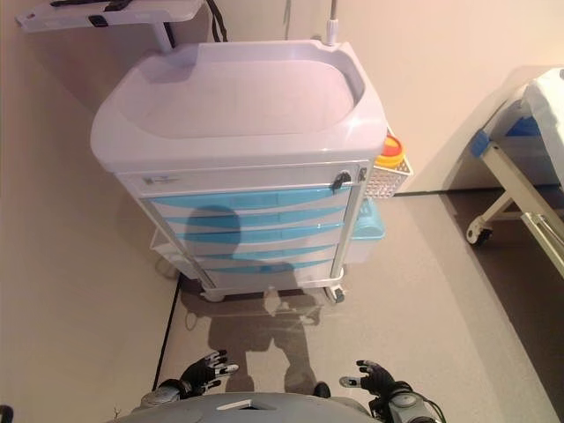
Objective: Open the drawer and pick up the medicine
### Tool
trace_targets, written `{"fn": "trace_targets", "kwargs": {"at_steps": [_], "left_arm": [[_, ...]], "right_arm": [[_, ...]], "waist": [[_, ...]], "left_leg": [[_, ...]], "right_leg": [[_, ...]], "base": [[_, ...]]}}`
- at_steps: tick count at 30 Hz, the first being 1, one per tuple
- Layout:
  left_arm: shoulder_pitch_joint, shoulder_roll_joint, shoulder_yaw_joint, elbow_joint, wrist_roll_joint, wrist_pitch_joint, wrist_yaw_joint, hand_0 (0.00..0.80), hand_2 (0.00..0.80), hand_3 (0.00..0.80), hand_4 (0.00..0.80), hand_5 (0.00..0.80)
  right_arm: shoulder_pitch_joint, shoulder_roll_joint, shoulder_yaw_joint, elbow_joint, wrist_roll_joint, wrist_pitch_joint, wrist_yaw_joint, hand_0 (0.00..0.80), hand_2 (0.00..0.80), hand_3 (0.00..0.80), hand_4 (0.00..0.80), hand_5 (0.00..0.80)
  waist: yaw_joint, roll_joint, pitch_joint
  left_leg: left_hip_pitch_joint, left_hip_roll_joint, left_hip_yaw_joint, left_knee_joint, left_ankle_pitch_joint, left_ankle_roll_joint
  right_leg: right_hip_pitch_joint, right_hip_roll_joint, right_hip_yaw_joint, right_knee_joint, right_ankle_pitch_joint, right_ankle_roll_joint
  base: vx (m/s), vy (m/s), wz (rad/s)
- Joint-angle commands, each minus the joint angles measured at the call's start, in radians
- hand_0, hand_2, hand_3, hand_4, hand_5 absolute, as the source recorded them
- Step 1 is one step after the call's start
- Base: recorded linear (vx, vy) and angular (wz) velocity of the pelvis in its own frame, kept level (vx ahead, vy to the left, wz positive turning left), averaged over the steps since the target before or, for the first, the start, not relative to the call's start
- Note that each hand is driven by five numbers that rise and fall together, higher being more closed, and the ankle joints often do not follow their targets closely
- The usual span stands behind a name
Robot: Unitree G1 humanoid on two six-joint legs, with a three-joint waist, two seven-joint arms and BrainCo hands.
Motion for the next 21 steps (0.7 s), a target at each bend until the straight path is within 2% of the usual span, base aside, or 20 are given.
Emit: {"fn": "trace_targets", "kwargs": {"at_steps": [1, 7, 17, 21], "left_arm": [[-0.032, -0.032, 0.012, 0.04, -0.009, -0.019, 0.017, 0.0, 0.0, 0.0, 0.0, 0.0], [-0.033, -0.033, 0.026, 0.047, -0.014, -0.023, 0.064, 0.0, 0.0, 0.0, 0.0, 0.0], [-0.057, -0.032, 0.02, 0.031, -0.041, -0.048, 0.087, 0.0, 0.0, 0.0, 0.0, 0.0], [-0.133, -0.018, -0.018, -0.001, -0.068, -0.071, 0.1, 0.0, 0.0, 0.0, 0.0, 0.0]], "right_arm": [[-0.027, 0.01, 0.026, 0.036, -0.003, -0.024, 0.002, 0.0, 0.0, 0.0, 0.0, 0.0], [-0.022, 0.014, 0.027, 0.031, 0.004, -0.029, -0.005, 0.0, 0.0, 0.0, 0.0, 0.0], [-0.033, 0.003, 0.037, 0.009, 0.029, -0.032, -0.014, 0.0, 0.0, 0.0, 0.0, 0.0], [-0.094, -0.007, 0.057, -0.031, 0.096, -0.069, -0.041, 0.0, 0.0, 0.0, 0.0, 0.0]], "waist": [[0.012, -0.019, -0.009], [0.016, -0.021, 0.0], [0.018, -0.024, 0.053], [0.021, -0.025, 0.163]], "left_leg": [[-0.023, -0.033, 0.114, 0.008, -0.029, 0.018], [-0.027, -0.036, 0.112, 0.014, -0.031, 0.021], [-0.104, -0.056, 0.089, 0.102, -0.052, 0.039], [-0.236, -0.057, 0.079, 0.18, -0.042, 0.052]], "right_leg": [[0.028, -0.01, 0.0, 0.047, -0.044, 0.062], [0.024, -0.014, -0.009, 0.052, -0.046, 0.062], [-0.052, -0.017, 0.017, 0.132, -0.065, 0.051], [-0.202, -0.026, 0.019, 0.242, -0.067, 0.048]], "base": [[0.034, 0.01, 0.0], [0.033, 0.007, 0.0], [0.028, 0.015, 0.0], [-0.203, -0.006, 0.0]]}}
